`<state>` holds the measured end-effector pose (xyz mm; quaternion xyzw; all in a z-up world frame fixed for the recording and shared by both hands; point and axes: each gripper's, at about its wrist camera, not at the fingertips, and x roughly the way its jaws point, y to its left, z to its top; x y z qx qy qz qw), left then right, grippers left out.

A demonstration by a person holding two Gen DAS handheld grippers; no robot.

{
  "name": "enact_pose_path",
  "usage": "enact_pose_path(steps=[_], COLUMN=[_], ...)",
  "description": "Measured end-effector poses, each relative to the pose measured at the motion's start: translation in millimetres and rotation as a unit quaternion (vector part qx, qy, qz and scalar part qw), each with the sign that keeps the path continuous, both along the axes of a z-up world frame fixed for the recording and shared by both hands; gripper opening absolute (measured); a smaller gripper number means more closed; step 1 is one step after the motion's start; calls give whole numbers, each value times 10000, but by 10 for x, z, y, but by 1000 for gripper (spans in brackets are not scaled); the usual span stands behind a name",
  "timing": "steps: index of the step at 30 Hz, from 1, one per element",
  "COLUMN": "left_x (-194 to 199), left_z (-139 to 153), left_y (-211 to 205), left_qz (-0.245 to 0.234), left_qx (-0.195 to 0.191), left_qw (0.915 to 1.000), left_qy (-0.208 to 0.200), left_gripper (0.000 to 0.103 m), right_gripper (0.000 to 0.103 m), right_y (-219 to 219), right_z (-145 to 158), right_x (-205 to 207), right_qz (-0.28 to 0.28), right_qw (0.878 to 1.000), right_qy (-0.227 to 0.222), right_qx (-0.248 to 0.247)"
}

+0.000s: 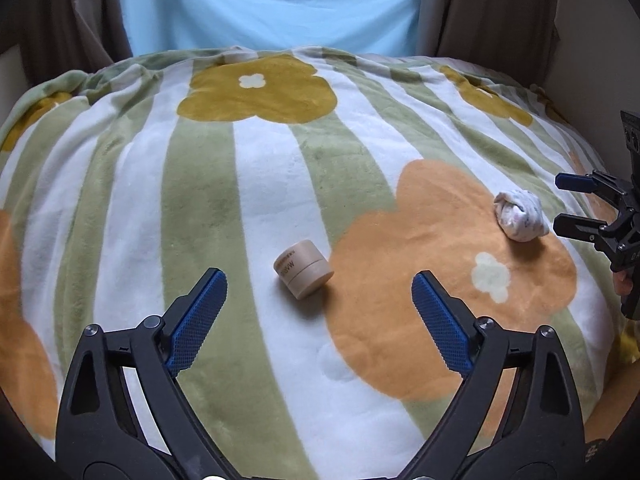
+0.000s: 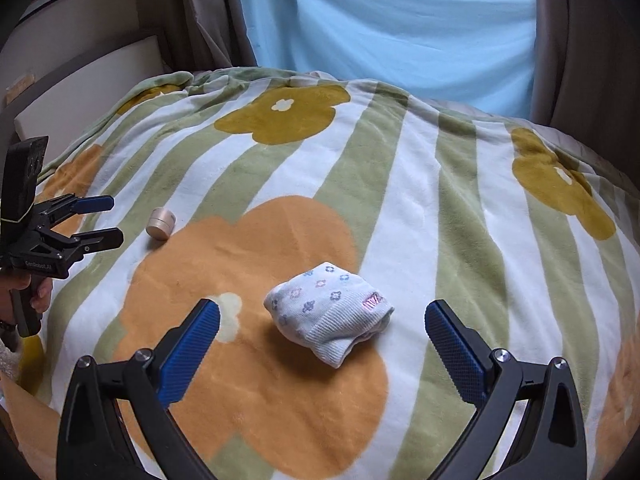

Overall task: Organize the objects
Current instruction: 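Move both tools back over the beige jar and white sock on the blanket, then grasp the beige round jar with the left tool while the right tool grasps the white sock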

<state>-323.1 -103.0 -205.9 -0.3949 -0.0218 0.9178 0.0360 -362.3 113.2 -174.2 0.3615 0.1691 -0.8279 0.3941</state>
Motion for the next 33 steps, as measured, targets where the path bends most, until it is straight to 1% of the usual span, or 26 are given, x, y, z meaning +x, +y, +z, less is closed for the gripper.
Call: enact_pose_path(steps=[5,7,12,14,15,16,18,19,20,21,22,26,33], left_x=[-198,-248,-326,-349,-361,-375,-391,-400,-412,-417,-417,-405,-375], left_z=[-141,-194,-332,-355,-363,-375,-404,-419,-433,-439,-438,-416,-307], left_y=[-22,-29,-56,-67,-70,-73,-70,-66,-62,-63,-61,-46,-34], left_qz=[-5,3,4,-1,-19,-34,-58,-71,-77,-88,-110,-164,-152], left_qx=[-25,1,16,49,57,69,88,79,64,74,86,81,100], left_qw=[9999,9998,9995,9994,9994,9992,9989,9988,9986,9985,9986,9987,9989], left_qy=[-128,-181,-321,-339,-354,-392,-465,-483,-516,-532,-519,-479,-434], left_gripper=[89,83,81,78,70,66,63,54,48,43,39,39,39], right_gripper=[102,102,102,102,102,102,102,99,92,89,84,76,72], right_y=[-137,-176,-249,-271,-280,-288,-301,-308,-319,-330,-339,-316,-298], right_z=[-151,-205,-336,-373,-387,-401,-425,-437,-448,-456,-459,-438,-379], right_x=[-88,-111,-187,-204,-209,-213,-214,-206,-198,-188,-180,-211,-187], right_qz=[-65,-120,-217,-251,-245,-237,-208,-199,-174,-150,-164,-229,-219], right_qw=[9998,9996,9987,9983,9983,9983,9983,9982,9982,9980,9977,9976,9976], right_qy=[39,88,22,33,14,-11,-69,-80,-90,-90,-52,-76,-105], right_qx=[166,256,452,523,531,536,535,554,574,608,659,653,642])
